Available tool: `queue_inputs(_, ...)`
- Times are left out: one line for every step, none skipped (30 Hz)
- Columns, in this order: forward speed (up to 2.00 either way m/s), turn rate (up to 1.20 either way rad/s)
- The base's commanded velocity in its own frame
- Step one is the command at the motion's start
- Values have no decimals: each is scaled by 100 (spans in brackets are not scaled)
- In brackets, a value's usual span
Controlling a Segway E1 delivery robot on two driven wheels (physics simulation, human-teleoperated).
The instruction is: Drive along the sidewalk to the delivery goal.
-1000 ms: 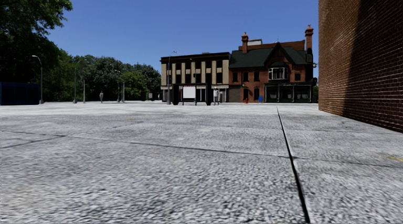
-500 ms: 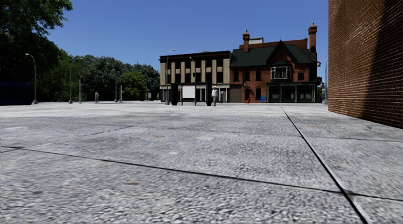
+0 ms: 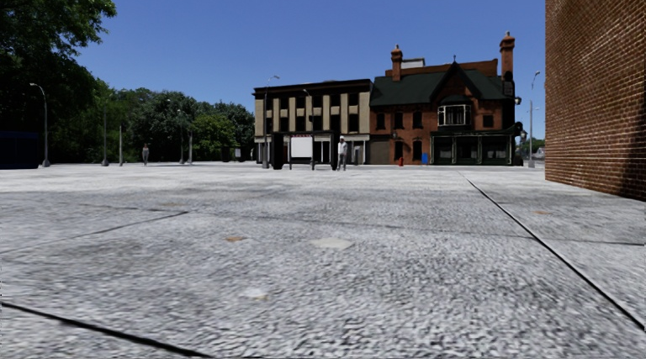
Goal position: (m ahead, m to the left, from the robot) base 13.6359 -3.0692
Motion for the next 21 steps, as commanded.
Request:
queue_inputs(200,0)
queue_inputs(200,0)
queue_inputs(200,0)
queue_inputs(200,0)
queue_inputs(200,0)
queue_inputs(200,0)
queue_inputs(200,0)
queue_inputs(200,0)
queue_inputs(200,-17)
queue_inputs(200,-19)
queue_inputs(200,-21)
queue_inputs(200,-23)
queue_inputs(200,-26)
queue_inputs(200,-26)
queue_inputs(200,-27)
queue_inputs(200,-27)
queue_inputs(200,-28)
queue_inputs(200,-28)
queue_inputs(200,-28)
queue_inputs(200,-28)
queue_inputs(200,-28)
